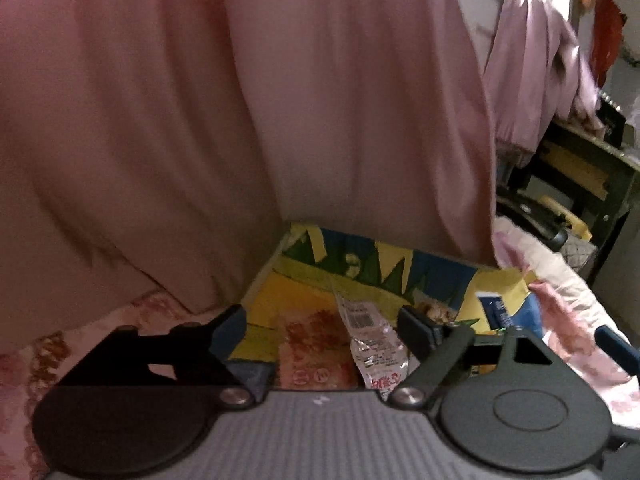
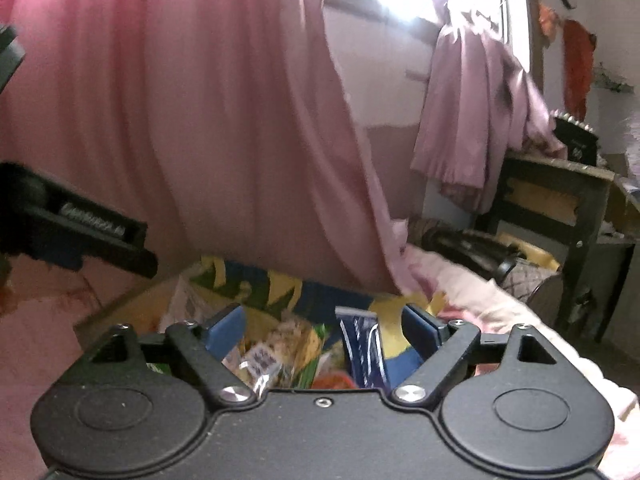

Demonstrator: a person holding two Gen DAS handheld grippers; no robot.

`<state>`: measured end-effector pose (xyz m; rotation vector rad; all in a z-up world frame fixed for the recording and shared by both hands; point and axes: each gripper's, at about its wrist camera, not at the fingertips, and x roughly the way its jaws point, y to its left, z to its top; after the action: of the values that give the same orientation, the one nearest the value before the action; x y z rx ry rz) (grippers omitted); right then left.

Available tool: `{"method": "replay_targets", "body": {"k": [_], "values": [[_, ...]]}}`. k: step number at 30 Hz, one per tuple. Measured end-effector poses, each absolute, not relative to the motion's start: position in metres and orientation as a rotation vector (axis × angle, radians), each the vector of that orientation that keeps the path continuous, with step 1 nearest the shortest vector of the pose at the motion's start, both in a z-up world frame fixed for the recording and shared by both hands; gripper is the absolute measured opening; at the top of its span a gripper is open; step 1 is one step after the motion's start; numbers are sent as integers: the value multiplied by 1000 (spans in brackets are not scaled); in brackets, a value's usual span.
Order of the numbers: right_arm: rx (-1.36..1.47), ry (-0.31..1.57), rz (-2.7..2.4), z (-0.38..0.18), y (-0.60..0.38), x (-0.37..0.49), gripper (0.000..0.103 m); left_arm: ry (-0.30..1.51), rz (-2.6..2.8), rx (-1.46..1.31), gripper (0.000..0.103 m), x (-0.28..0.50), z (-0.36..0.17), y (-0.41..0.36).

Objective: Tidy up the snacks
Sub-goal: 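Lift both open tools up and away from the tray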

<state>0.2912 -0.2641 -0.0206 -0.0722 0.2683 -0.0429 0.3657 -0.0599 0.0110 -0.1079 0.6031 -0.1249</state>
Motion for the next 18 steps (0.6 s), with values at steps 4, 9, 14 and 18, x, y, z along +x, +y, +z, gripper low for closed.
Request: {"method": "replay_targets", "body": {"k": [4,9,14,18], "values": [[-36,205,-44,5,-271,263,95,548,-103,-97,99,337,32,-54],[5,135,-36,29,-278,225,102,480,-88,-89,102,299,51,-48],[18,101,-21,40,-278,184,102,438,-81,-79,103,262,63,-44],[15,101,-9,41,-276,159,102,412,-85,-61,103,234,64,-43]]}}
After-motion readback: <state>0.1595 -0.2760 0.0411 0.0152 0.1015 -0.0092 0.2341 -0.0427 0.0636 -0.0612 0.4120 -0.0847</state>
